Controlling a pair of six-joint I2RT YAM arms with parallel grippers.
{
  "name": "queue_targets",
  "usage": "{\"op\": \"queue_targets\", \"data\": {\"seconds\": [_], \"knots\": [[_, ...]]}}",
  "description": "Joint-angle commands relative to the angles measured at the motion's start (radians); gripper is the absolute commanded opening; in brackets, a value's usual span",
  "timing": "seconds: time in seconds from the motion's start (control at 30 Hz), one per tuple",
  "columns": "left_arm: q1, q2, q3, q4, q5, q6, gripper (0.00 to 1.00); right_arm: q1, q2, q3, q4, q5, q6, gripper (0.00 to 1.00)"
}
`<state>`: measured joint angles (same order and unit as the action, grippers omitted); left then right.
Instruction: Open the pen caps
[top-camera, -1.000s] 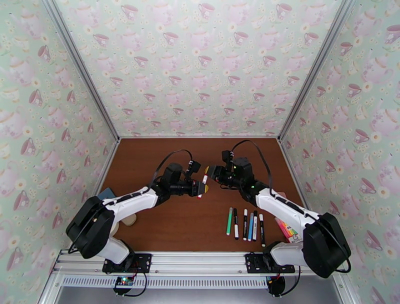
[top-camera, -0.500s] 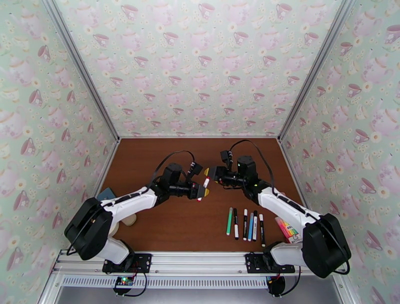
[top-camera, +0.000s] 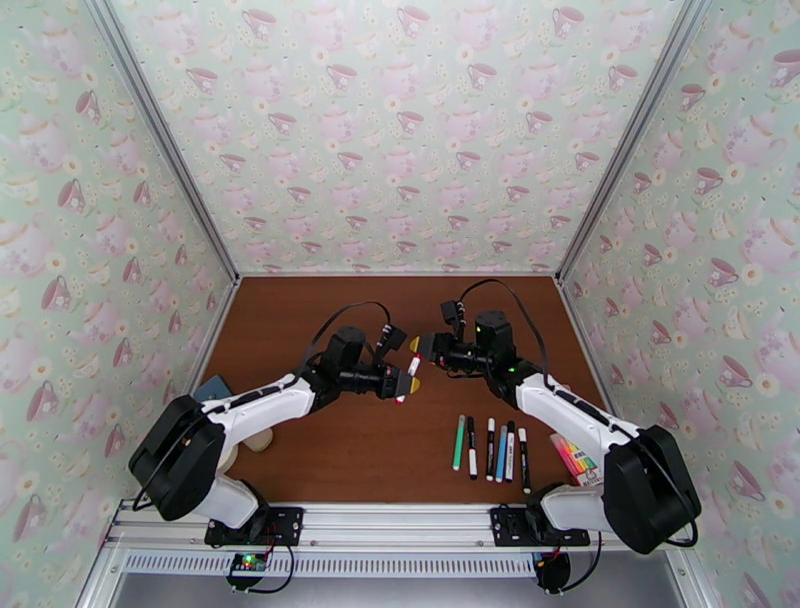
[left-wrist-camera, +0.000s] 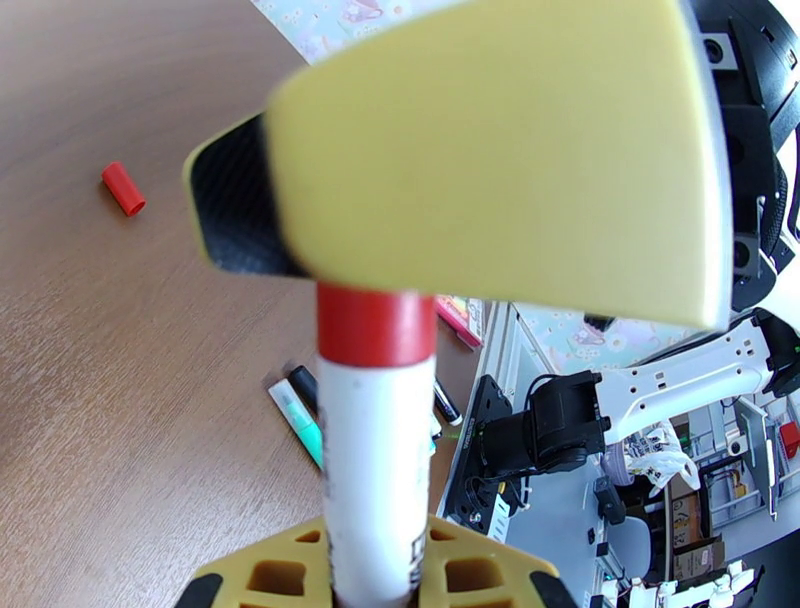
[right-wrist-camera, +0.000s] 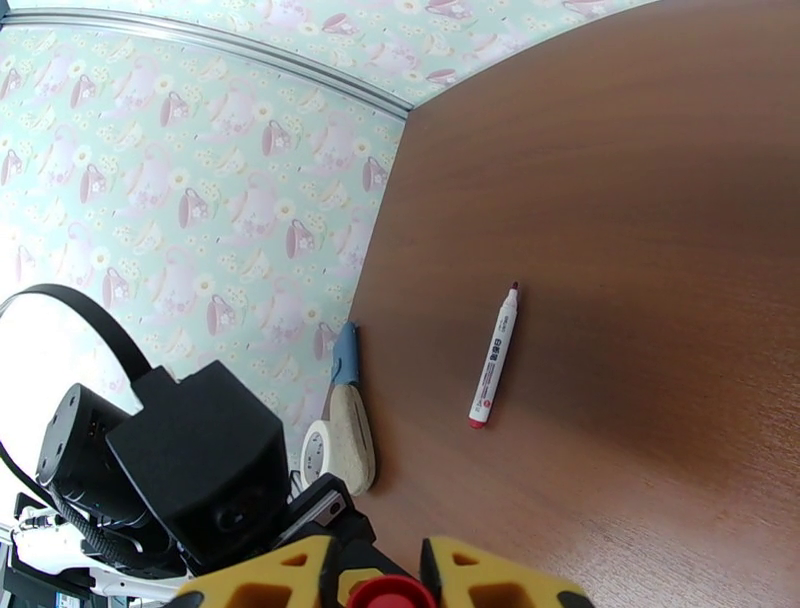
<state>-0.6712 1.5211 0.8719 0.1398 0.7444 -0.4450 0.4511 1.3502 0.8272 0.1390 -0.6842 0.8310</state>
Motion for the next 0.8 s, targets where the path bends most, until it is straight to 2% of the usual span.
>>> {"op": "queue_targets", "data": {"seconds": [0.0, 0.17, 0.37, 0.5, 0.67, 0.77], "knots": [[-0.012, 0.011, 0.031, 0.006, -0.004, -0.011, 0.02, 0.007, -0.004, 0.009, 0.001, 0.001, -0.018, 0.28], [-0.015, 0.014, 0.032, 0.003, -0.011, -0.009, 0.01, 0.011, 0.011, 0.021, -0.001, -0.005, -0.022, 0.27], [-0.016, 0.014, 0.035, -0.008, -0.012, -0.002, 0.01, 0.012, 0.017, 0.028, 0.002, 0.011, -0.020, 0.19], [-0.015, 0.006, 0.045, -0.062, -0.052, 0.030, 0.00, 0.012, 0.018, 0.035, -0.010, 0.030, -0.023, 0.12], [-0.042, -0.021, 0.058, -0.188, -0.194, 0.122, 0.00, 0.009, 0.005, 0.069, -0.113, 0.145, -0.018, 0.05], [-0.048, -0.034, 0.031, -0.169, -0.168, 0.112, 0.00, 0.000, -0.010, 0.066, -0.120, 0.192, 0.001, 0.03]]}}
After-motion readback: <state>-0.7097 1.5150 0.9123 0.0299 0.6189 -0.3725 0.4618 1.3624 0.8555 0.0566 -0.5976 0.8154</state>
